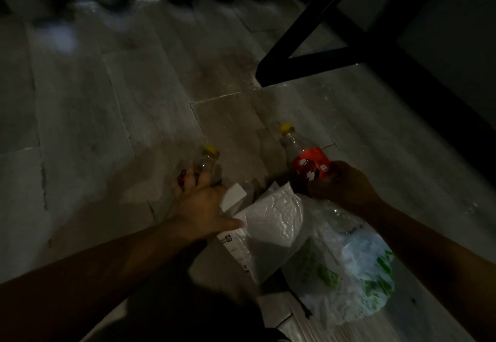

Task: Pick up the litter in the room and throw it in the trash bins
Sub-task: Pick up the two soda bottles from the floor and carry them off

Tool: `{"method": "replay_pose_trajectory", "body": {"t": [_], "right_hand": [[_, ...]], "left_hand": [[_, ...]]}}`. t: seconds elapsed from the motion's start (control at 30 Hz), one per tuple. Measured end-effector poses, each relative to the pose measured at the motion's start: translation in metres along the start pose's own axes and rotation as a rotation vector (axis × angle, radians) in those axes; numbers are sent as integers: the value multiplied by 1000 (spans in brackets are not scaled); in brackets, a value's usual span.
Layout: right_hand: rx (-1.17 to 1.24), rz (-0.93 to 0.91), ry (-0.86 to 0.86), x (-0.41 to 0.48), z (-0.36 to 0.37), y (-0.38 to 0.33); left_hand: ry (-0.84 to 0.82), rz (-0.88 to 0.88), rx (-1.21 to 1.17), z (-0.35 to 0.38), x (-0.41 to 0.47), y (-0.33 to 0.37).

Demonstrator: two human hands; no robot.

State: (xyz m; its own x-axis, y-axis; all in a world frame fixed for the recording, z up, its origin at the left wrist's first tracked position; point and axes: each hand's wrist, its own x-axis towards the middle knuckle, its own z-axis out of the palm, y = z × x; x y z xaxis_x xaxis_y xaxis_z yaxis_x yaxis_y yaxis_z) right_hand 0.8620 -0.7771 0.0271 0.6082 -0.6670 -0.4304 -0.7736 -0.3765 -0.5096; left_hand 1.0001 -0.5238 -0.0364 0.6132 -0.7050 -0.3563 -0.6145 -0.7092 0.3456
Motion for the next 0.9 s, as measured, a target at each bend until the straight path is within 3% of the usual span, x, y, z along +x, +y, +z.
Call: {"method": "replay_pose_trajectory", "body": {"t": [0.17,0.33,0.6,0.73,0.9], "right_hand": [[-31,-42,-4,-1,8,-2],[-4,-87,12,0,7,-6],[23,-120,31,0,13,-12],[4,-131,27,-2,15,-13],[-6,-124,59,-5,8,-12]], "left_hand": [[70,-215,-382,-14,10,1],[76,-77,-247,-18,9,-17],[103,-288,-345,-35,16,-32],[-4,-213,-253,-34,9,-34],[23,-189,-162,-44,5,-32]]}}
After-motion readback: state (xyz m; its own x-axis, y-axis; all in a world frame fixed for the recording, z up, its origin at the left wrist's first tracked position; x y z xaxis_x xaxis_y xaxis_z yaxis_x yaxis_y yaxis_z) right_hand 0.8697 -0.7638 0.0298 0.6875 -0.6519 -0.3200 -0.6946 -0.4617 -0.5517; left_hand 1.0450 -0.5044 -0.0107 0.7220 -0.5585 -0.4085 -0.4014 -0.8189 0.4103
